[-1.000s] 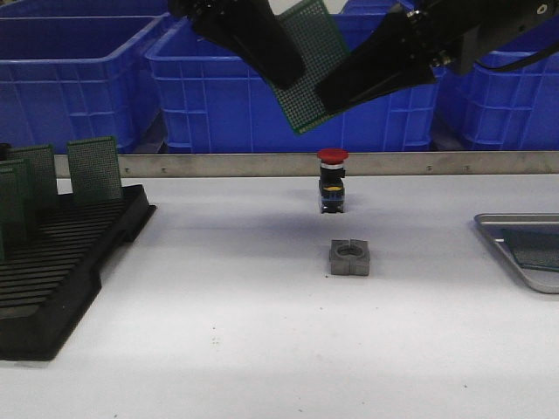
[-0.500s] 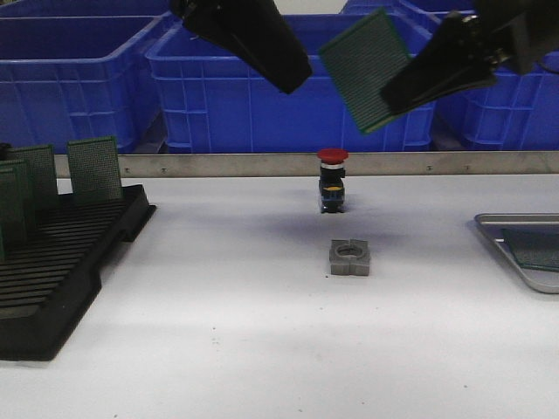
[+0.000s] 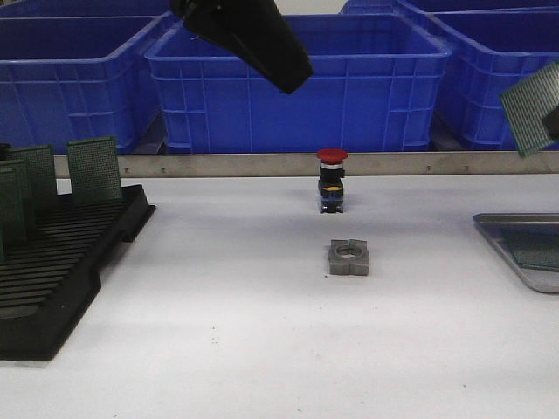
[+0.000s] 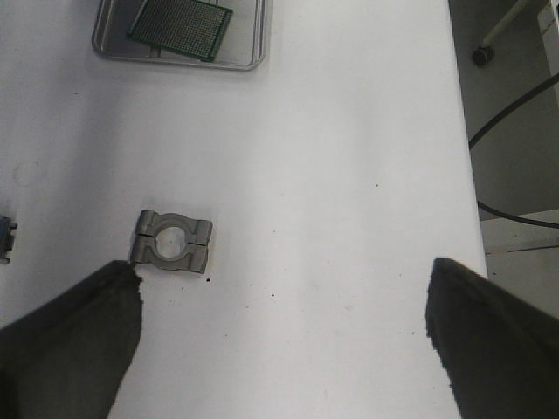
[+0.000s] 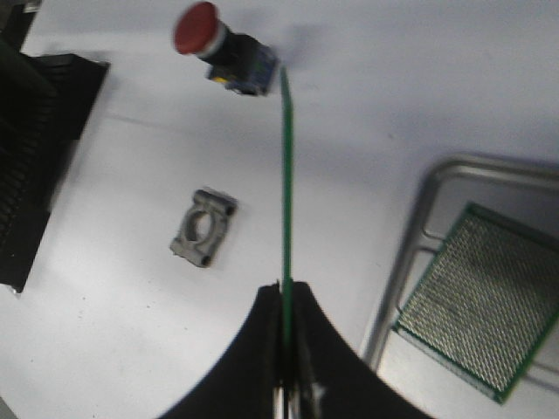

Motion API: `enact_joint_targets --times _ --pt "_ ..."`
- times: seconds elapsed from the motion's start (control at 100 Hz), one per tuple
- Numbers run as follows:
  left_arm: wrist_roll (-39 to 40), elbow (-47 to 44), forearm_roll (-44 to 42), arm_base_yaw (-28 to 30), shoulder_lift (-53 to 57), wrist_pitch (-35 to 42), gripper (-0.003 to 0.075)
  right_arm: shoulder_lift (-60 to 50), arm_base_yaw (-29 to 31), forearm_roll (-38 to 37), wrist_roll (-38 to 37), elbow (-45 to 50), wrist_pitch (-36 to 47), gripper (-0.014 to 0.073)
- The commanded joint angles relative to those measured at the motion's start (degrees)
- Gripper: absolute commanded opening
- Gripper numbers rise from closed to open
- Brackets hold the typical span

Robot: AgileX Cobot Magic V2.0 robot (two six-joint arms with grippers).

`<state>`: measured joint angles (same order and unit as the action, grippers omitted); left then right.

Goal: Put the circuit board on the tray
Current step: 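Release the left gripper and carry the board with the right gripper to the tray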

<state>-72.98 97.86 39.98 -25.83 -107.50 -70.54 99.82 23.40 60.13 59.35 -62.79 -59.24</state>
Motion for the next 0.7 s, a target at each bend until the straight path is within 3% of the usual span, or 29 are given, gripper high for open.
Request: enact_joint_targets --times 0.0,0.69 --pt "0.7 1.5 3.7 -0.6 2.9 -2.0 0.0620 0.7 0.9 -0.6 -5.3 -1.6 -1.4 -0.0069" --pt "0.7 1.5 3.7 -0.6 2.9 -2.0 0.0620 10.3 0.9 -2.0 -7.5 -1.6 1.3 -0.0061"
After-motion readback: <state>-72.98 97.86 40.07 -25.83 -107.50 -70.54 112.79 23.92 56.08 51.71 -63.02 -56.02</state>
